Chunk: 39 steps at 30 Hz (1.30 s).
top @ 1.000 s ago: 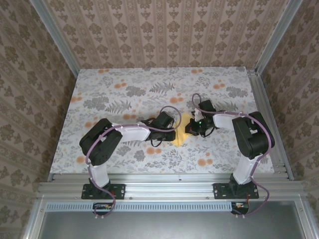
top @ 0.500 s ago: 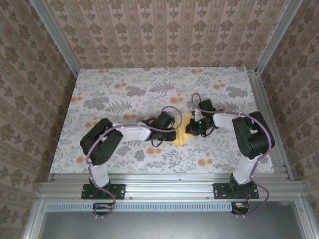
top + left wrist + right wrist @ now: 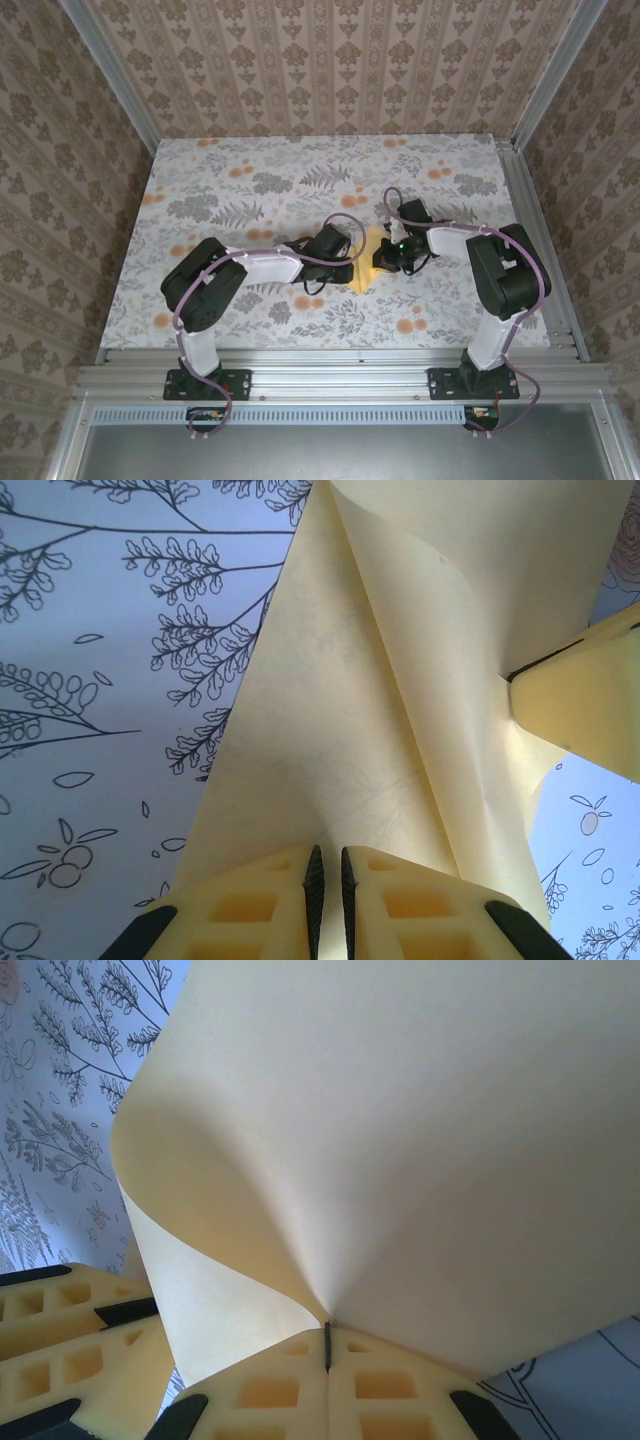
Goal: Fold a paper plane with a square sheet of paper (pick it up from the middle)
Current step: Fold the triangle a second time at the center of the table.
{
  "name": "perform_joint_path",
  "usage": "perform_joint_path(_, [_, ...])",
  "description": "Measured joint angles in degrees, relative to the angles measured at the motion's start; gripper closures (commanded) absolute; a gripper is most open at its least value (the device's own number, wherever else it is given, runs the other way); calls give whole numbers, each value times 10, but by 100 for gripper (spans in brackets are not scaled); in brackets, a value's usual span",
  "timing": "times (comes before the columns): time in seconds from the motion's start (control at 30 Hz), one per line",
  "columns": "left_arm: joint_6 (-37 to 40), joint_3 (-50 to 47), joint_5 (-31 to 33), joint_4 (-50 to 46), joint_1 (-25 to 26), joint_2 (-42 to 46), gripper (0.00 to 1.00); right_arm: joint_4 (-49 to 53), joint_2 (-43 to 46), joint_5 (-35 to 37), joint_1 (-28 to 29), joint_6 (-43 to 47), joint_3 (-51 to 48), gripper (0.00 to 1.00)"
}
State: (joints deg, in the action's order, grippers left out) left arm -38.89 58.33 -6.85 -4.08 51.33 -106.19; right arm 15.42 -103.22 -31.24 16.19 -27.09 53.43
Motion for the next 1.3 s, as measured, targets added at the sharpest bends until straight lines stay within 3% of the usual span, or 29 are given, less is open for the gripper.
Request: perform_joint_path(1.3, [2,9,-12,2,0,-8,81,33,2,37,2,21,15,99])
